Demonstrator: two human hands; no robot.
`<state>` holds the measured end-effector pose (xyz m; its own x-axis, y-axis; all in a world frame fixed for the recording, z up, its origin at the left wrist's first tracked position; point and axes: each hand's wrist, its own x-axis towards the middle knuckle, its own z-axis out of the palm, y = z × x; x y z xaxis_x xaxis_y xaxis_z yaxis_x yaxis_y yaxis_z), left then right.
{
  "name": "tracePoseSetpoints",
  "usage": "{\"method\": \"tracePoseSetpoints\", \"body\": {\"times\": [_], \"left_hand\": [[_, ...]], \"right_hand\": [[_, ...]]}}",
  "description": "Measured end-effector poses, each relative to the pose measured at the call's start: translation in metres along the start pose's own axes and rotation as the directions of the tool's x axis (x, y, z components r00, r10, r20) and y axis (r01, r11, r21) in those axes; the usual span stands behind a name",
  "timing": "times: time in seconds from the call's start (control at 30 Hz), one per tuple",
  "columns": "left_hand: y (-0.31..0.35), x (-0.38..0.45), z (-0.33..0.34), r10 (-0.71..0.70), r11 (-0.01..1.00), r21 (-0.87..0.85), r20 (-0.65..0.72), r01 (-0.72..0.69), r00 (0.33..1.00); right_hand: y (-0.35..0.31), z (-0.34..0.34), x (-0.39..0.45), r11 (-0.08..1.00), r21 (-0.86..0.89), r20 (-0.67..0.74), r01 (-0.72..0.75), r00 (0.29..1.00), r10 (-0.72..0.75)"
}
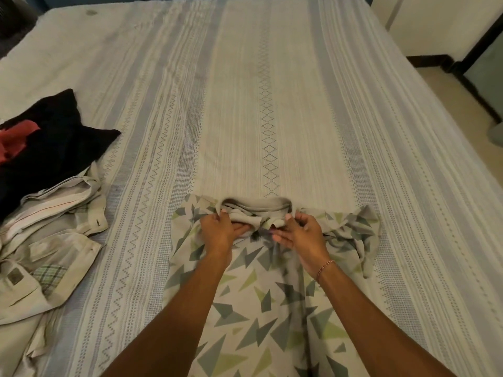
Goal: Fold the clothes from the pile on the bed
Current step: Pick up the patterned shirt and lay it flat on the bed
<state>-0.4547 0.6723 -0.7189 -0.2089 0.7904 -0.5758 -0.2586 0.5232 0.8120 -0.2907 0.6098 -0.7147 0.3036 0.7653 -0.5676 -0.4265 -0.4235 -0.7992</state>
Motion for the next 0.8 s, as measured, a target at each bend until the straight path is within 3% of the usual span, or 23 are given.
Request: {"method": "tracePoseSetpoints", "body": {"times": [0.07,0.1,0.2,0.27,0.33,0.4,0.47,0.5,0.57,0.63,0.7,0.8], "left_hand": [[0.005,0.002,-0.005,0.069,0.988,0.135,0.050,-0.075,0.996],[0.005,0.006,-0.010,0.179,0.934,0.303,0.067,-0.191,0.982],[0.009,0.025,-0.033,0.555,0.486,0.688,0.234,-0.539,0.798],[0.020,0.042,-0.041,0.579,0.236,0.773,0.374,-0.589,0.724],[0.033,0.065,-0.044,0.424,-0.007,0.807,0.537,-0.591,0.729],[0.042,0.082,-0.042,0.214,-0.193,0.793,0.609,-0.578,0.764],[0.047,0.091,-0.036,0.107,-0.199,0.809,0.580,-0.554,0.808],[0.049,0.092,-0.033,0.121,-0.201,0.823,0.560,-0.532,0.820],[0.055,0.088,-0.030,0.216,-0.256,0.840,0.532,-0.479,0.818],[0.057,0.085,-0.032,0.403,-0.271,0.863,0.503,-0.425,0.764],[0.061,0.080,-0.036,0.607,-0.108,0.918,0.365,-0.382,0.706],[0.069,0.067,-0.038,0.684,0.197,0.931,0.094,-0.307,0.723]], "right_hand": [[-0.001,-0.012,0.008,0.945,-0.299,0.008,0.130,0.991,-0.134],[-0.003,-0.020,0.012,0.836,-0.498,-0.004,0.231,0.963,-0.268],[-0.014,-0.043,0.026,0.381,-0.854,0.081,0.354,0.814,-0.575],[-0.027,-0.051,0.040,0.202,-0.923,0.177,0.328,0.827,-0.534],[-0.039,-0.052,0.058,0.153,-0.941,0.234,0.301,0.907,-0.350],[-0.043,-0.047,0.071,0.129,-0.949,0.265,0.287,0.951,-0.161],[-0.043,-0.044,0.079,0.050,-0.960,0.267,0.274,0.956,-0.120],[-0.041,-0.042,0.081,0.041,-0.959,0.271,0.280,0.951,-0.146],[-0.041,-0.039,0.079,0.095,-0.944,0.282,0.315,0.925,-0.256],[-0.043,-0.040,0.073,0.094,-0.941,0.257,0.326,0.865,-0.430],[-0.049,-0.036,0.061,0.052,-0.951,0.224,0.304,0.798,-0.559],[-0.058,-0.025,0.040,0.100,-0.944,0.198,0.315,0.781,-0.592]]}}
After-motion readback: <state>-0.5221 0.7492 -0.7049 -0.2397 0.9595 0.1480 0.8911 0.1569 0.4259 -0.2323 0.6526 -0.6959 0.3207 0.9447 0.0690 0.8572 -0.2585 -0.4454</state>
